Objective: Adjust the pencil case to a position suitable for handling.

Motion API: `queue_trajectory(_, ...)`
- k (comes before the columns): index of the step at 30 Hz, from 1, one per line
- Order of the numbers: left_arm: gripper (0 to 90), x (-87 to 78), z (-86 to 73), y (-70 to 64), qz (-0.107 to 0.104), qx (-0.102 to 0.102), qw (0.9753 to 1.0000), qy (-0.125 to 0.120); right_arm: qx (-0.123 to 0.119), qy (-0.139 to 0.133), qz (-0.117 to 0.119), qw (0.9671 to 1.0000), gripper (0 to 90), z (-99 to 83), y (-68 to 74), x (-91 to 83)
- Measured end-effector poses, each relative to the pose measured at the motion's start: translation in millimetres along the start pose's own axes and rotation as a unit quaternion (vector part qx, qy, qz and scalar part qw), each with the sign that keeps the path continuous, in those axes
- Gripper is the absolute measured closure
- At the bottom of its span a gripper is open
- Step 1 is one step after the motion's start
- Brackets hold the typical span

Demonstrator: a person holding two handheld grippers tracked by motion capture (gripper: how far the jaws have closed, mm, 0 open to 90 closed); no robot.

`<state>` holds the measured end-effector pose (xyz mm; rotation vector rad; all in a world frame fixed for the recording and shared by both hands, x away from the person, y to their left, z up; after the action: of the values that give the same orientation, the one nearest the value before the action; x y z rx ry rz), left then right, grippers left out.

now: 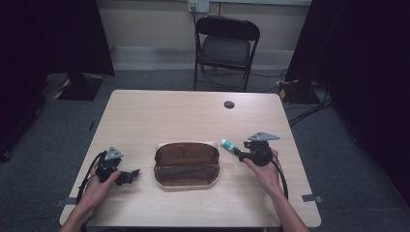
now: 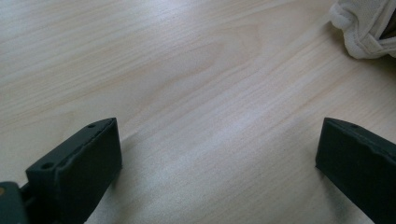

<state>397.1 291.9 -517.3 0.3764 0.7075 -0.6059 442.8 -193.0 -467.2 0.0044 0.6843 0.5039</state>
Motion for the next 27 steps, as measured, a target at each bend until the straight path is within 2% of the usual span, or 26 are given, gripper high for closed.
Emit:
queue_trajectory(4, 0.0, 0.0, 0.0, 0.0, 0.0, 0.0, 1.0, 0.0, 0.008, 0.015, -0.008, 0.9998, 44.0, -3.0, -13.1, 16.9)
queue_trajectory(8, 0.0, 0.0, 0.0, 0.0, 0.0, 0.0, 1.0, 0.0, -0.005, 0.024, -0.013, 0.9996, 43.8, -3.7, -12.7, 25.6)
queue_trajectory(13, 0.0, -0.2, -0.3, -0.2, 0.0, 0.002, 1.0, 0.0, -0.004, 0.032, -0.016, 0.9993, 44.0, -6.1, -12.6, 36.7)
queue_trajectory(17, 0.0, -0.2, -0.2, -0.3, 0.0, 0.001, 1.0, -0.001, -0.015, 0.041, -0.021, 0.9988, 45.5, -8.9, -13.1, 43.0)
queue_trajectory(19, 0.0, -0.2, -0.3, -0.2, 0.0, 0.001, 1.0, -0.001, -0.017, 0.047, -0.019, 0.9986, 49.1, -10.9, -11.7, 45.6)
queue_trajectory(20, 0.0, -0.2, -0.3, -0.2, 0.0, 0.002, 1.0, 0.0, -0.026, 0.051, -0.02, 0.9982, 51.1, -12.1, -9.8, 47.0)
queue_trajectory(22, 0.0, -0.2, -0.3, -0.2, 0.0, 0.002, 1.0, 0.0, -0.026, 0.051, -0.019, 0.9982, 53.7, -12.2, -9.3, 47.0)
queue_trajectory(23, 0.0, -0.3, -0.3, -0.1, 0.0, 0.002, 1.0, 0.0, -0.024, 0.049, -0.02, 0.9983, 60.6, -12.3, -8.5, 46.7)
queue_trajectory(27, 0.0, -0.2, -0.2, -0.3, 0.0, 0.001, 1.0, -0.001, -0.021, 0.05, -0.015, 0.9984, 65.4, -12.9, -6.8, 45.8)
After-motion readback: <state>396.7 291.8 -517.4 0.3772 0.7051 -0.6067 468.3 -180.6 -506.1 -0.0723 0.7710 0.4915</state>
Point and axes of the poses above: each handheld gripper's, and its own axes: x roughly forward along the jaws, z roughly out of its top, y roughly to its left, the point moved 2 cm from there along x, roughly forward along the jaws, and after that the axes turned 10 degrees about x, right-handed, at the moved point
